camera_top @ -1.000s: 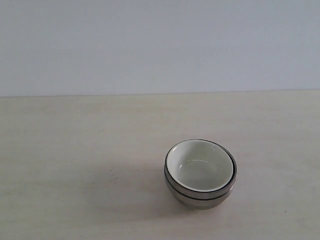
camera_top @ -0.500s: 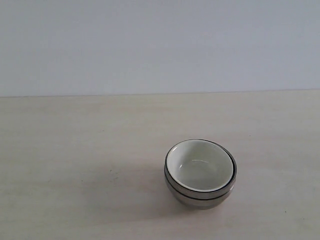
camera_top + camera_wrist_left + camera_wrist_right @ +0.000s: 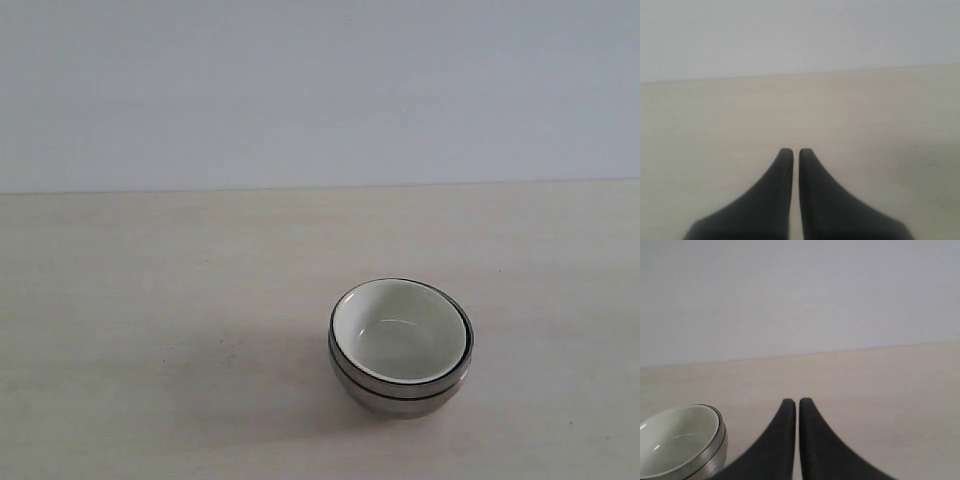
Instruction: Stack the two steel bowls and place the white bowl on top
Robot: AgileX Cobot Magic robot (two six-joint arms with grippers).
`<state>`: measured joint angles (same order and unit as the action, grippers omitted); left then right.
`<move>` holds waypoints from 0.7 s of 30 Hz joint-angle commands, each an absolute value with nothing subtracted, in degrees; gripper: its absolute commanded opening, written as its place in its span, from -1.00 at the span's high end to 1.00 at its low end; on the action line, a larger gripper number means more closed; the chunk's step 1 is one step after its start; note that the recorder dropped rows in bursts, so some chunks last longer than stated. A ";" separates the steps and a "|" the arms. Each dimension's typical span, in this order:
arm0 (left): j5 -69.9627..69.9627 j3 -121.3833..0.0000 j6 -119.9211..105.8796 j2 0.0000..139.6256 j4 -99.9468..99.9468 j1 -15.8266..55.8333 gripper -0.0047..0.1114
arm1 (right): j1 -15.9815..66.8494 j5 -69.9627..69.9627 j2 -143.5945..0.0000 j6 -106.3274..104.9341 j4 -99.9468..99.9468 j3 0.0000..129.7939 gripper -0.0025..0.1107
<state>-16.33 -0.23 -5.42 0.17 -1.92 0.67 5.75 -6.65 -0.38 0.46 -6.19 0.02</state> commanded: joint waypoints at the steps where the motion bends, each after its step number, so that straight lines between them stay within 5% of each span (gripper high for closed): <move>1: -16.06 0.00 -5.59 0.00 -2.37 0.52 0.85 | 5.82 -6.92 0.00 5.22 -1.15 0.00 0.96; 21: -16.06 0.00 -5.59 0.00 -2.37 0.52 0.85 | 5.82 -8.39 0.00 7.40 -1.27 0.00 0.96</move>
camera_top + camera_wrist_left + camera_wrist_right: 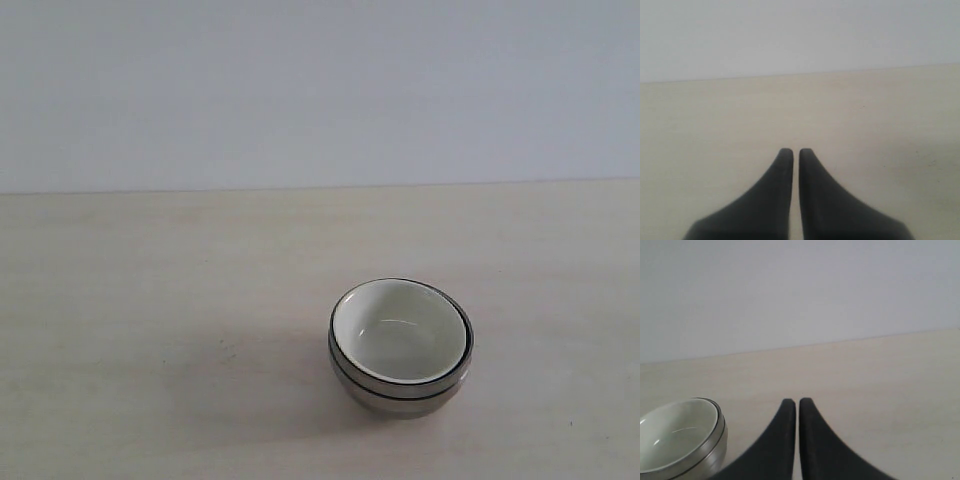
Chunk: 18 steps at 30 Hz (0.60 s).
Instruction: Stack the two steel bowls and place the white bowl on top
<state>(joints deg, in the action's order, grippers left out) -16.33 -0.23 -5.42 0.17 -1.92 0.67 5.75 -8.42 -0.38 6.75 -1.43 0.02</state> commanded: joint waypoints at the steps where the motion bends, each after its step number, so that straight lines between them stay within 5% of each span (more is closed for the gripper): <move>1: -16.06 0.00 -5.59 0.00 -2.37 0.52 0.85 | 5.82 -8.39 0.00 7.08 -0.95 0.00 0.96; 18: -16.06 0.00 -5.59 0.00 -2.37 0.52 0.85 | 5.82 -19.53 0.00 0.70 0.00 0.00 0.96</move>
